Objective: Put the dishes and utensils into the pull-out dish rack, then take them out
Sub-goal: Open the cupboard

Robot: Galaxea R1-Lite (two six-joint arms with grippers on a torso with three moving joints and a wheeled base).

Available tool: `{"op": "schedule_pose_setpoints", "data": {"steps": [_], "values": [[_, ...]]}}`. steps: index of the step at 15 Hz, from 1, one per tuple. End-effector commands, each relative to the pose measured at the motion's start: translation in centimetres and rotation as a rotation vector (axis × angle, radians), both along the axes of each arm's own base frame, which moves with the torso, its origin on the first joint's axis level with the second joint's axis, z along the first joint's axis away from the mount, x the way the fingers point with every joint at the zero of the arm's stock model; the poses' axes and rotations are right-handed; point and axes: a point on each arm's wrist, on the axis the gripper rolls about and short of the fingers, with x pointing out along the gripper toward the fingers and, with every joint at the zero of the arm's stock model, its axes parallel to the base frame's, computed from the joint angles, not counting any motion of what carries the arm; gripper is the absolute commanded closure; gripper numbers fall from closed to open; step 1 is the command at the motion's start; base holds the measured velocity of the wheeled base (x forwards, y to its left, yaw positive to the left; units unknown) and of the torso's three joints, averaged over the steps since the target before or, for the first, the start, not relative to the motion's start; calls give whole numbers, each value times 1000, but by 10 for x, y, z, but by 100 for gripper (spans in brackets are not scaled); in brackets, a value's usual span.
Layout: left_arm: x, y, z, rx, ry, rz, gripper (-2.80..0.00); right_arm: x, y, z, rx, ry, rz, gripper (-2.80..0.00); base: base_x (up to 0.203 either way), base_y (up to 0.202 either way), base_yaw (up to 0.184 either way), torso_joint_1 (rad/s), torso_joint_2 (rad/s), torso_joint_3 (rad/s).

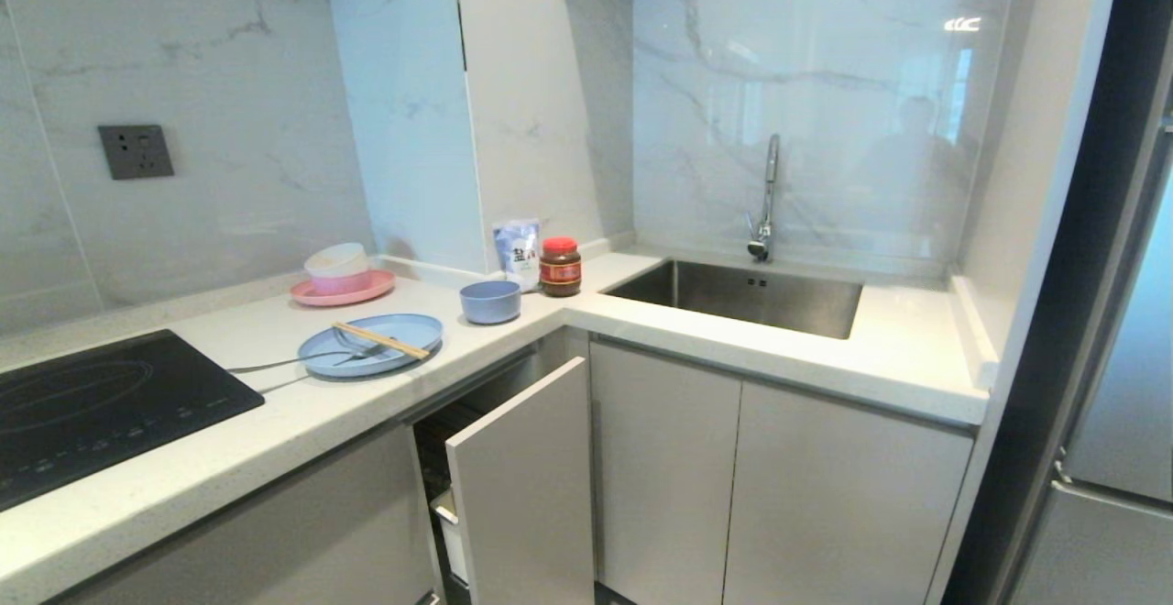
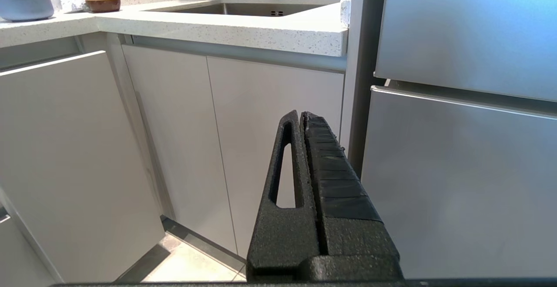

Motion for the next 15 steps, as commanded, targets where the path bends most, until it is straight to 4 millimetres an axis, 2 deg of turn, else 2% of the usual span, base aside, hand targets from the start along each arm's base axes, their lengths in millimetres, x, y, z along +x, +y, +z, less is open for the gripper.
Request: {"op": "schedule_pose_setpoints", "data": {"steps": [1, 15], "values": [[2, 0, -7, -1, 25, 1, 0, 0, 0, 0, 0, -3, 1, 0, 0, 0, 0, 0, 0, 0], [2, 0, -7, -1, 25, 1, 0, 0, 0, 0, 0, -3, 0, 0, 0, 0, 0, 0, 0, 0]]}}
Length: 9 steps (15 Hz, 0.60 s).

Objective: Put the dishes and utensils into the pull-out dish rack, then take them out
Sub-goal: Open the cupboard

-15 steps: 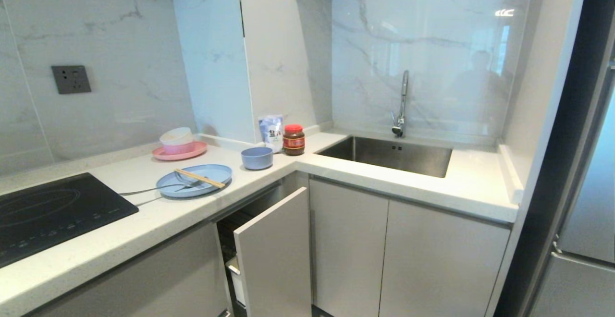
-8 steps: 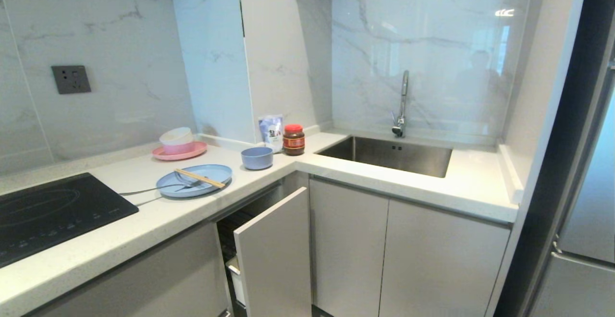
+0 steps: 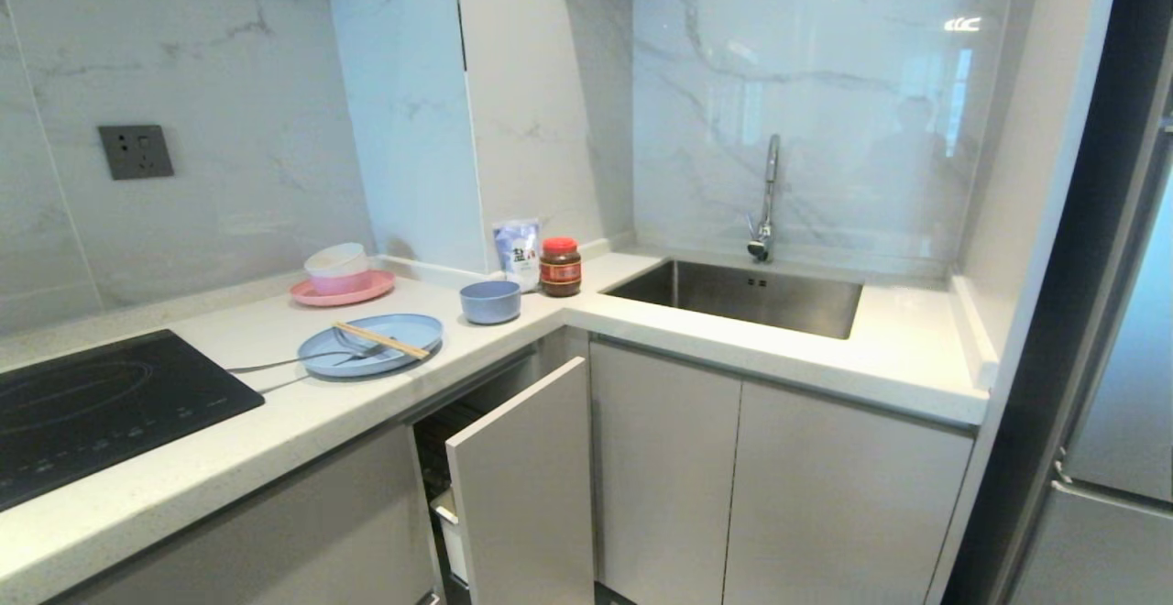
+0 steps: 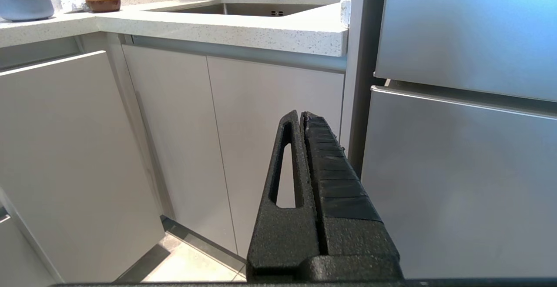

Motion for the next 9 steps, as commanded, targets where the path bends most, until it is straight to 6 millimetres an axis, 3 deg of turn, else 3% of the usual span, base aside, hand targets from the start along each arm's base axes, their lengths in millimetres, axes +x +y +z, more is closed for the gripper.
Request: {"op": "schedule_pose_setpoints", "data": {"steps": [1, 3, 4, 7, 9], "values": [[2, 0, -7, -5, 22, 2, 0, 0, 0, 0, 0, -3, -1, 0, 0, 0, 0, 0, 0, 0], [1, 0, -3, 4, 2, -1, 0, 0, 0, 0, 0, -3, -1, 0, 0, 0, 0, 0, 0, 0], [-3, 0, 10, 7, -44, -6, 0, 0, 0, 0, 0, -3, -1, 0, 0, 0, 0, 0, 0, 0], [-26, 0, 64, 13, -159, -20, 0, 0, 0, 0, 0, -3, 0, 0, 0, 0, 0, 0, 0, 0], [-36, 0, 112, 16, -178, -24, 0, 0, 0, 0, 0, -3, 1, 0, 0, 0, 0, 0, 0, 0]]}}
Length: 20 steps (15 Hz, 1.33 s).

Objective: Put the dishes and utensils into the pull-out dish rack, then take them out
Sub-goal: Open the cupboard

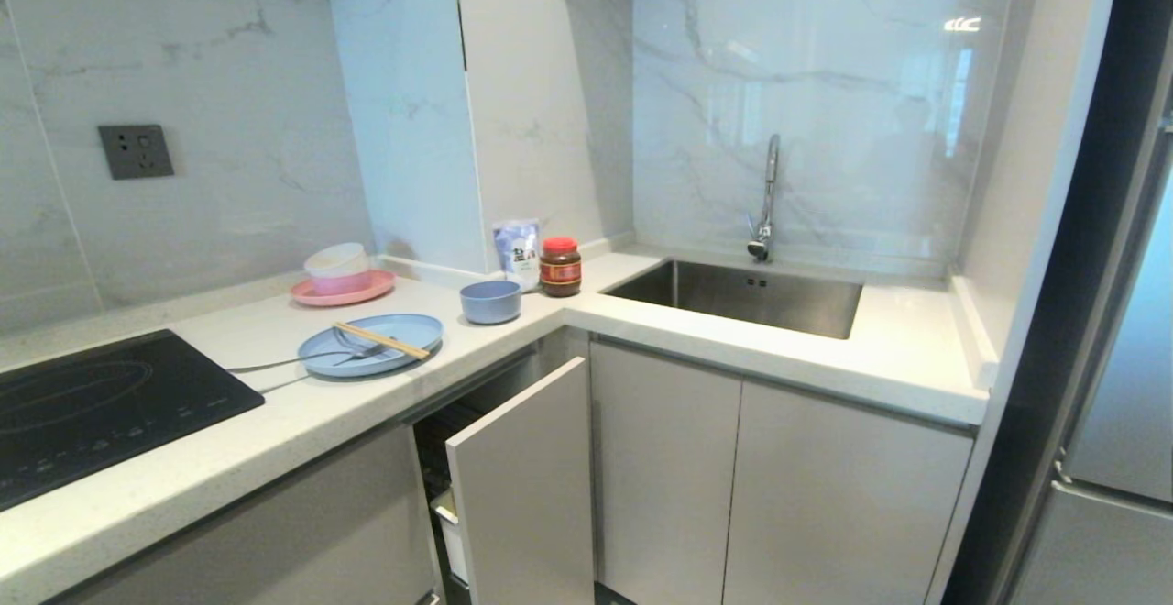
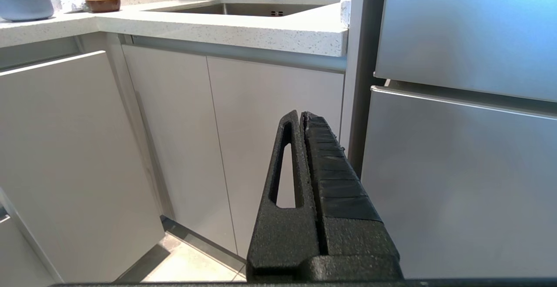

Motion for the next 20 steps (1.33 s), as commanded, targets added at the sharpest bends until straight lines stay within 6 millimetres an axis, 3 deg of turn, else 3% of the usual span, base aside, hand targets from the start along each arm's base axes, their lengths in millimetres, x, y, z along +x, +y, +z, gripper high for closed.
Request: {"op": "schedule_pose_setpoints", "data": {"steps": [1, 5, 7, 10, 12, 16, 20], "values": [[-2, 0, 60, 1, -1, -2, 0, 0, 0, 0, 0, -3, 0, 0, 0, 0, 0, 0, 0, 0], [33, 1, 153, 53, 26, 13, 0, 0, 0, 0, 0, -3, -1, 0, 0, 0, 0, 0, 0, 0], [67, 1, 190, 121, 48, 41, 0, 0, 0, 0, 0, -3, 1, 0, 0, 0, 0, 0, 0, 0], [132, -3, 224, 166, 115, 47, 0, 0, 0, 0, 0, -3, -1, 0, 0, 0, 0, 0, 0, 0], [181, -7, 229, 173, 185, 44, 0, 0, 0, 0, 0, -3, -1, 0, 0, 0, 0, 0, 0, 0], [267, -32, 208, 144, 353, -3, 0, 0, 0, 0, 0, -3, 1, 0, 0, 0, 0, 0, 0, 0], [348, -65, 156, 194, 550, 3, 0, 0, 0, 0, 0, -3, 0, 0, 0, 0, 0, 0, 0, 0]]}}
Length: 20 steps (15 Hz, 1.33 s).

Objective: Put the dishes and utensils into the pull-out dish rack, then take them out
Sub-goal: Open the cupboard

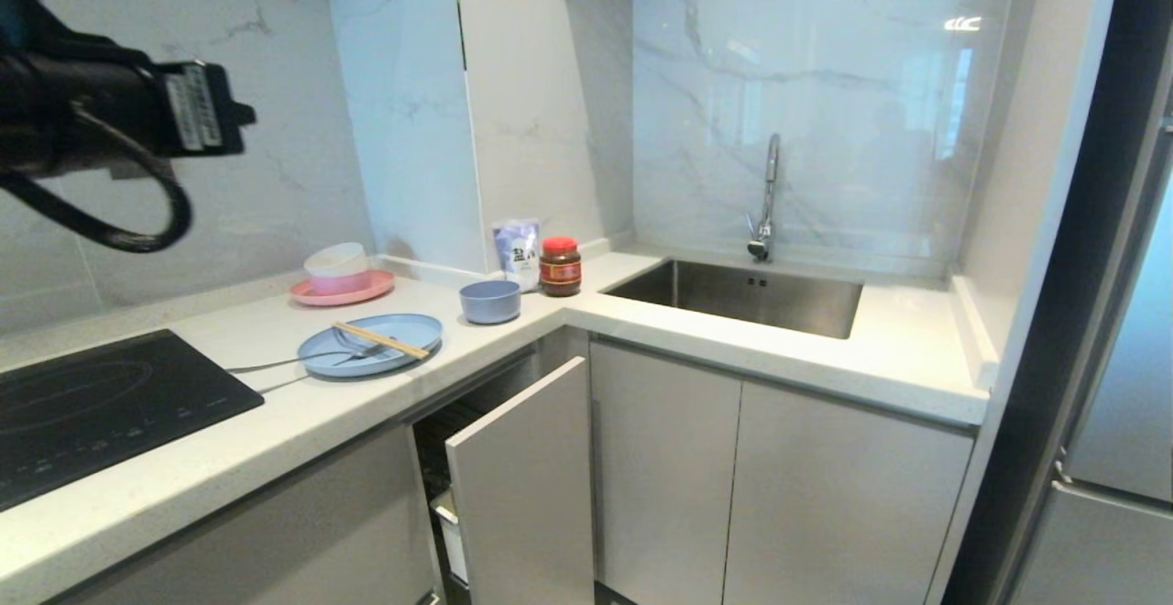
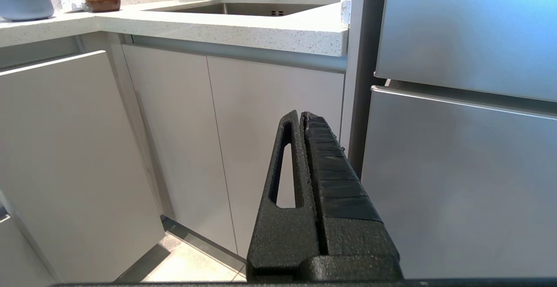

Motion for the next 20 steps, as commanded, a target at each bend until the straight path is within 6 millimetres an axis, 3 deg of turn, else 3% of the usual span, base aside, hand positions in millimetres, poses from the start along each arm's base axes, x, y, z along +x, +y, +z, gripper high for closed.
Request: {"op": "schedule_pose_setpoints", "data": {"steps": [1, 4, 7, 13, 20], "values": [[72, -25, -55, 54, 184, 9, 0, 0, 0, 0, 0, -3, 0, 0, 0, 0, 0, 0, 0, 0], [119, -42, -98, 120, 287, 95, 0, 0, 0, 0, 0, -3, 0, 0, 0, 0, 0, 0, 0, 0], [146, -53, -136, 180, 422, 119, 0, 0, 0, 0, 0, -3, -1, 0, 0, 0, 0, 0, 0, 0], [183, -71, -211, 256, 626, 103, 0, 0, 0, 0, 0, -3, -1, 0, 0, 0, 0, 0, 0, 0], [205, -79, -266, 277, 747, 67, 0, 0, 0, 0, 0, -3, -1, 0, 0, 0, 0, 0, 0, 0]]}}
